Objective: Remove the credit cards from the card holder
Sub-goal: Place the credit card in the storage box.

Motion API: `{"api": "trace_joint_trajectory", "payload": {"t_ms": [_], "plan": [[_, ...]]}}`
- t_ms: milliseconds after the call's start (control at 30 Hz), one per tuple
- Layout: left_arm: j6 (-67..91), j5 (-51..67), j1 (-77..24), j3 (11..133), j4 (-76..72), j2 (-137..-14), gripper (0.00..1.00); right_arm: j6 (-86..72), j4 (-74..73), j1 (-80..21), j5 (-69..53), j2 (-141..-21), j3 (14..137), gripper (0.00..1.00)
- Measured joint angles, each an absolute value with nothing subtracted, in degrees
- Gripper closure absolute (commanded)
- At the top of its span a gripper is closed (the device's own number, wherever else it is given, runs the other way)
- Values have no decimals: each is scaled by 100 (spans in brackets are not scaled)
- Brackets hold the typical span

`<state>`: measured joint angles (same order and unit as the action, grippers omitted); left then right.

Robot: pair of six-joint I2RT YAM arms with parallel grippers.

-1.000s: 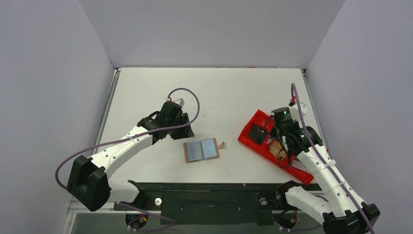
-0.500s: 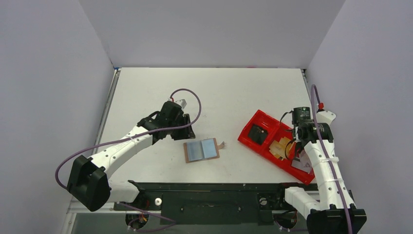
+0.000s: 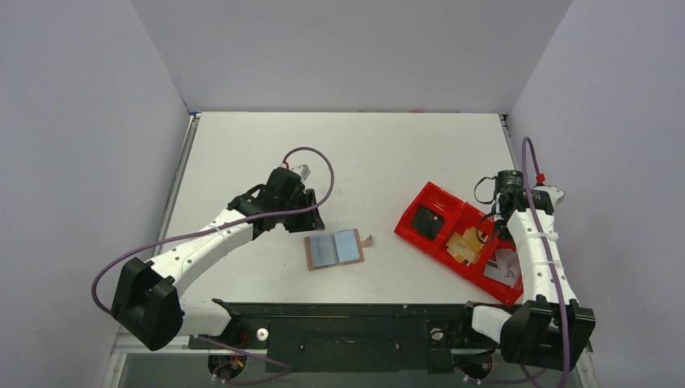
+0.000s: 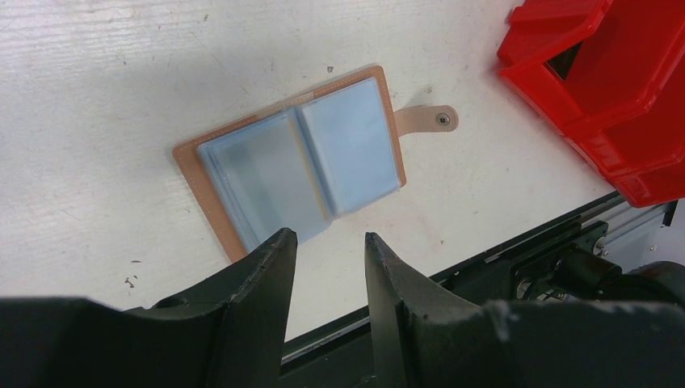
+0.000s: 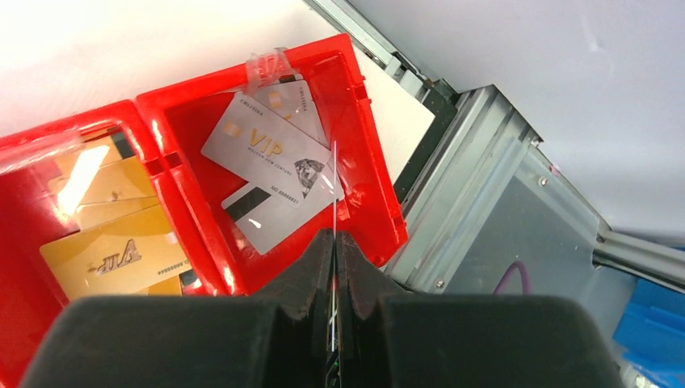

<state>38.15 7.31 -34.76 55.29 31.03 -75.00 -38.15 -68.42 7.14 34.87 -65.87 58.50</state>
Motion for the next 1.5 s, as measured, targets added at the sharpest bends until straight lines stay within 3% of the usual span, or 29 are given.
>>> {"api": "trace_joint_trajectory", "payload": {"t_ms": [367, 533, 667, 967, 1233, 1500], "plan": [[3819, 781, -3476, 5529, 3083, -7500, 65, -3728, -6600, 1133, 3271, -6823, 5730, 100], [3824, 784, -3476, 5529, 3079, -7500, 65, -3704, -6587, 1194, 3190, -6932, 5714, 72], [3826, 784, -3476, 5529, 3076, -7500, 65, -3649, -6576, 1199, 3103, -6921, 5714, 56], [3828, 784, -3476, 5529, 3072, -7500, 65, -3511, -6567, 1079, 2862, -6602, 5728, 42], [3828, 773, -3468, 5529, 3114, -7500, 65, -3581, -6543, -320, 2536, -6399, 6361, 35], [3874, 587, -3402, 5516, 3148, -7393, 65, -3975, -5972, -2067, 2333, -6484, 7059, 35]]}}
